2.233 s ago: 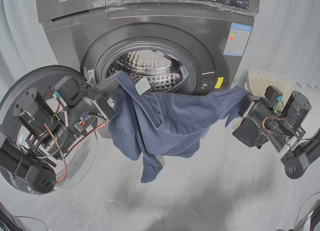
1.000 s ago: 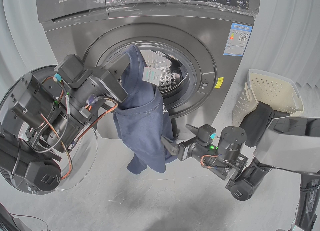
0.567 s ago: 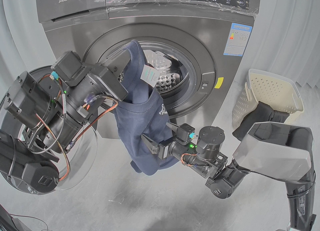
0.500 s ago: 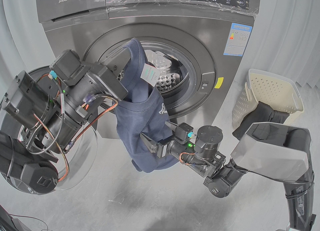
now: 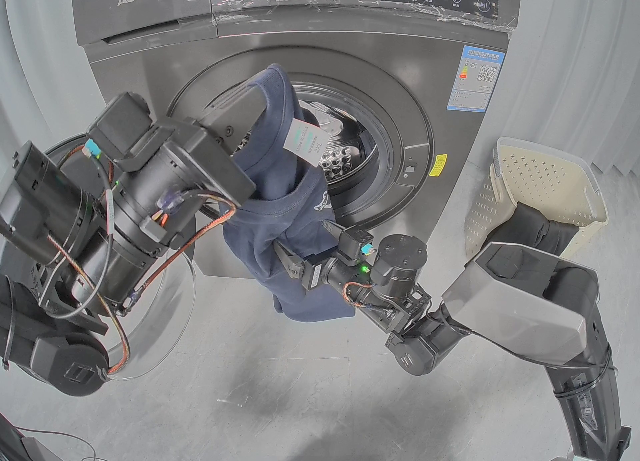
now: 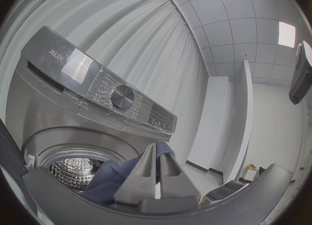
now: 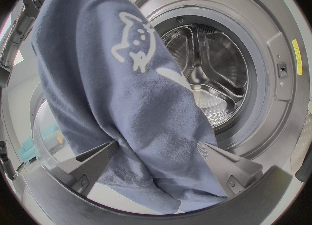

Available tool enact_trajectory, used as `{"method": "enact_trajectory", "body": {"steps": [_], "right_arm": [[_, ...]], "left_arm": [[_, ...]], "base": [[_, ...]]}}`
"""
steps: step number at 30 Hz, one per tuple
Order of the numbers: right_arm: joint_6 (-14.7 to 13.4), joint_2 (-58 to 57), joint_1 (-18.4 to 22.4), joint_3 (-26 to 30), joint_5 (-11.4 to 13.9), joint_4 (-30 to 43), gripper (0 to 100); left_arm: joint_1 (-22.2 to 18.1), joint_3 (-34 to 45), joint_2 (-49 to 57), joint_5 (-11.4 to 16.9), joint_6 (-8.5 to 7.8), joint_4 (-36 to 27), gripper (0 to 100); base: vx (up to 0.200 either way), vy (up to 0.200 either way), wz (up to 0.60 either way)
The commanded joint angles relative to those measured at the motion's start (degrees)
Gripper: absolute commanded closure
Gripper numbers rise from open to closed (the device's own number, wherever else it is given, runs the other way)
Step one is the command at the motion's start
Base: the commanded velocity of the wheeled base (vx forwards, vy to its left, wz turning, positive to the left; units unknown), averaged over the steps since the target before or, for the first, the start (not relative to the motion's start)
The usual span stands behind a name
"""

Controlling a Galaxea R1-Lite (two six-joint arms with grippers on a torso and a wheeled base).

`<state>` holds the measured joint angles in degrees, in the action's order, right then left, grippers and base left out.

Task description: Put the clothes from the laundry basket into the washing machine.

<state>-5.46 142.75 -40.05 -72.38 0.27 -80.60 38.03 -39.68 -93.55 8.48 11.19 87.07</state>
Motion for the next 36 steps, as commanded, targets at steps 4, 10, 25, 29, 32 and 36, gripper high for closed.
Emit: {"method": "enact_trajectory", "body": {"steps": [4,10,25,29,32,36], "right_arm": [[-0.08,1.3,0.06,-2.6,-0.09,-0.17,100],[-0.08,1.21,0.23,-1.28,-0.09,-1.05,100],[-0.95,-13.99,3.4,18.5,-2.64,-2.8,100],[-0.95,-19.35,4.54,19.55,-2.73,-2.72,100],[-0.95,-21.9,4.63,20.26,-2.73,-2.54,100],[-0.95,-25.42,3.92,22.37,-2.82,-2.45,100]], "left_arm": [[0.37,0.48,0.21,0.04,0.15,0.21,100],[-0.33,0.13,-0.14,-0.14,0.23,0.03,100],[-8.5,0.66,-2.25,0.04,0.23,-1.55,100],[-9.65,2.59,-3.3,0.04,0.15,-2.43,100],[-10.17,3.82,-4.36,0.04,0.06,-3.13,100],[-11.58,6.72,-7.88,0.57,-0.12,-3.22,100]], "base": [[0.0,0.0,0.0],[0.0,0.0,0.0],[0.0,0.0,0.0],[0.0,0.0,0.0],[0.0,0.0,0.0],[0.0,0.0,0.0]]}}
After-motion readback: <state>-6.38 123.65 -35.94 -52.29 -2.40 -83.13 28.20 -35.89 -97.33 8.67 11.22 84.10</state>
